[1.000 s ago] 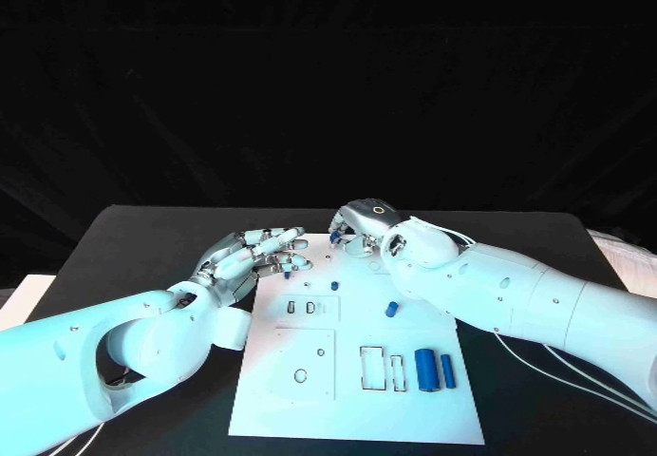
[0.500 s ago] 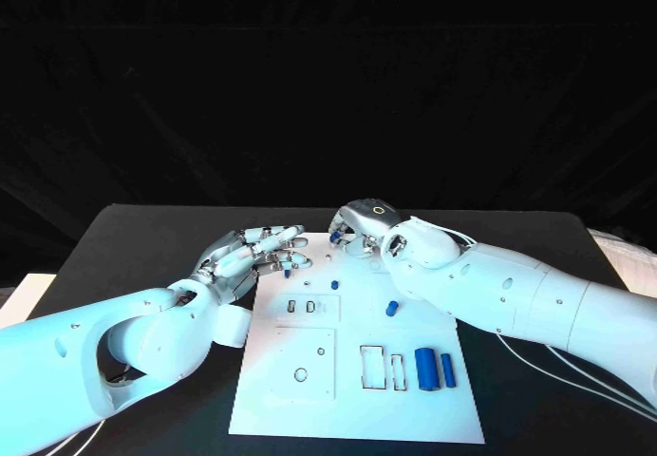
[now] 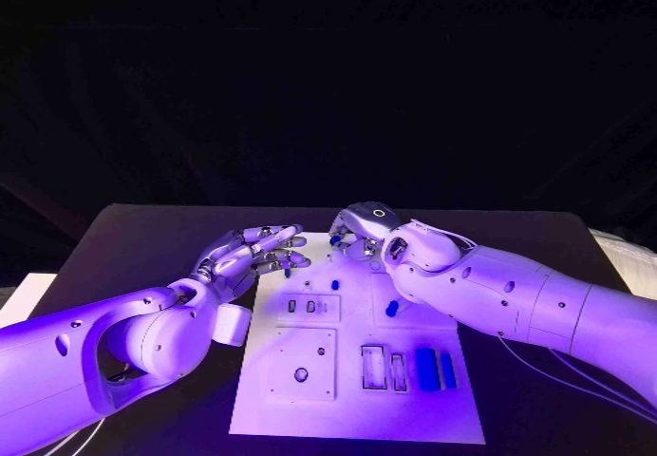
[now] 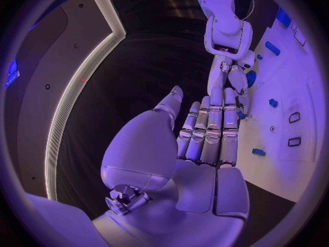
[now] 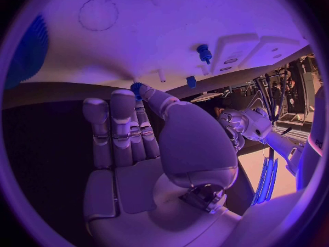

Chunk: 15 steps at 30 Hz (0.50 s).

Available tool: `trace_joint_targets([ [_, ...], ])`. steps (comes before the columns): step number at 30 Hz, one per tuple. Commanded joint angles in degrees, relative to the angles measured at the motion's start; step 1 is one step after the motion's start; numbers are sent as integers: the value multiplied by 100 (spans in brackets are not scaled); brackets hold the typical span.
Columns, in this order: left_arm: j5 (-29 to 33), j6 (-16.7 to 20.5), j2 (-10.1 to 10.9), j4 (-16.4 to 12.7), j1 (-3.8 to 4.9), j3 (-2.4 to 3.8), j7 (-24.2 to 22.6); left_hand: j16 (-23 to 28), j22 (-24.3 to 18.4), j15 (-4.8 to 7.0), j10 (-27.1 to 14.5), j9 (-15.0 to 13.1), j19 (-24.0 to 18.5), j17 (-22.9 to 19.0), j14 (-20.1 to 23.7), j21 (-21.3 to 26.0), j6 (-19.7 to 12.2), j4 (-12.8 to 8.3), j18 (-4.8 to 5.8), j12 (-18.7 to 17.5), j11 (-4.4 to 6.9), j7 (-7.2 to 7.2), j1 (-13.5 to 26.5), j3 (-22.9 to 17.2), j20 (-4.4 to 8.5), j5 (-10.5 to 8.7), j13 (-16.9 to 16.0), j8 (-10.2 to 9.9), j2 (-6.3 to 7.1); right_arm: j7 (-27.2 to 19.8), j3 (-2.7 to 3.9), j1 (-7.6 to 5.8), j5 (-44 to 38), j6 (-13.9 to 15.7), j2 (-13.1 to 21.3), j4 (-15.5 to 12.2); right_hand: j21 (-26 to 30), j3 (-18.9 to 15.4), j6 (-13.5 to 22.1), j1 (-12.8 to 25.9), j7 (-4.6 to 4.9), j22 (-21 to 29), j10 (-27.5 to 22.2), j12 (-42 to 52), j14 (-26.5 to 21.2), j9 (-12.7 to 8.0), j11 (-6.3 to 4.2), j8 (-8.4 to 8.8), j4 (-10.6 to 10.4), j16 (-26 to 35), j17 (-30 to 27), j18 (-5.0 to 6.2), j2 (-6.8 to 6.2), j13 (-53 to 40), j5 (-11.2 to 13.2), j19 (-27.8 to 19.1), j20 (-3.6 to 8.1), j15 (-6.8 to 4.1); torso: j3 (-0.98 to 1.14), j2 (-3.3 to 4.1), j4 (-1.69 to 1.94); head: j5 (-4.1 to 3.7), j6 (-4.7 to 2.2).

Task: Assemble the parts on the task board

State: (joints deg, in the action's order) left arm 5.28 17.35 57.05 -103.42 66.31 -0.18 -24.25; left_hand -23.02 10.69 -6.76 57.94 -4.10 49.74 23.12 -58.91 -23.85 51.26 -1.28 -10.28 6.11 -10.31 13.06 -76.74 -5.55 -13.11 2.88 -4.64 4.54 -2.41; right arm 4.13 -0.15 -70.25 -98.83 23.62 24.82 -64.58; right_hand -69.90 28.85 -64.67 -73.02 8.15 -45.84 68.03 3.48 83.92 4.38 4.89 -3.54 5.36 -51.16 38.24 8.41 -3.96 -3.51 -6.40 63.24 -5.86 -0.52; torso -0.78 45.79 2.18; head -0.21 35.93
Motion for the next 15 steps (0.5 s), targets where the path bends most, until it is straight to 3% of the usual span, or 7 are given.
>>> trace_joint_targets([
  [1,11,-126,-13,-5,9,5,-30,29,-7,-11,-45,6,-29,0,40,28,-36,-29,-1,-17,-2,80,-2,-9,9,10,6,-34,-71,93,-9,18,-78,-80,-16,13,-25,-12,-14,66,19,-6,-28,5,-9,7,-5,-20,-47,-20,-8,-36,-22,-8,29,-5,-22,41,-5,2,1,-8,2],
  [5,11,-126,-11,1,9,5,-26,29,-7,-11,-45,6,-29,0,40,28,-36,-29,-1,-17,-2,80,-2,-9,9,10,6,-34,-71,164,-10,18,-74,-41,-42,72,99,-64,218,150,93,234,-257,-11,-119,-42,58,9,-111,207,-309,0,-157,4,87,-184,-55,92,-7,1,3,-15,0],
  [7,11,-127,-9,0,9,5,-24,29,-7,-11,-45,6,-29,0,40,28,-36,-29,-1,-17,-2,80,-2,-9,9,10,6,-34,-71,197,-11,17,-69,-13,-59,105,487,-210,734,188,217,920,-797,-1,-334,-80,193,-15,-159,633,-768,100,-307,2,284,-665,-138,179,-10,1,2,-15,0],
  [9,11,-128,-9,-1,10,5,-23,29,-7,-11,-45,6,-29,0,40,28,-36,-29,-1,-17,-2,80,-2,-9,9,10,6,-34,-71,215,-12,17,-62,28,-75,133,812,-447,1138,189,240,1443,-1168,-11,-411,-87,231,6,-224,762,-849,197,-412,6,336,-1016,-189,235,-10,2,5,-16,4],
  [11,11,-129,-8,-1,10,5,-22,29,-7,-11,-45,6,-29,0,40,28,-36,-29,-1,-17,-2,80,-2,-9,9,10,6,-34,-71,220,-13,16,-58,61,-81,142,966,-783,1418,51,154,1585,-1426,29,-403,-61,240,-19,-349,887,-943,223,-396,-15,336,-1074,-223,237,-8,5,8,-17,5],
  [15,11,-121,-6,4,10,5,-20,29,-7,-11,-45,6,-29,0,40,28,-36,-29,-1,-17,-2,80,-2,-9,9,10,6,-34,-71,192,-15,16,-37,140,-61,121,1038,-1049,1391,-169,187,1648,-1444,34,-321,-53,238,-18,-495,960,-1017,225,-323,-16,332,-1009,-223,242,-4,6,-3,-10,12],
])
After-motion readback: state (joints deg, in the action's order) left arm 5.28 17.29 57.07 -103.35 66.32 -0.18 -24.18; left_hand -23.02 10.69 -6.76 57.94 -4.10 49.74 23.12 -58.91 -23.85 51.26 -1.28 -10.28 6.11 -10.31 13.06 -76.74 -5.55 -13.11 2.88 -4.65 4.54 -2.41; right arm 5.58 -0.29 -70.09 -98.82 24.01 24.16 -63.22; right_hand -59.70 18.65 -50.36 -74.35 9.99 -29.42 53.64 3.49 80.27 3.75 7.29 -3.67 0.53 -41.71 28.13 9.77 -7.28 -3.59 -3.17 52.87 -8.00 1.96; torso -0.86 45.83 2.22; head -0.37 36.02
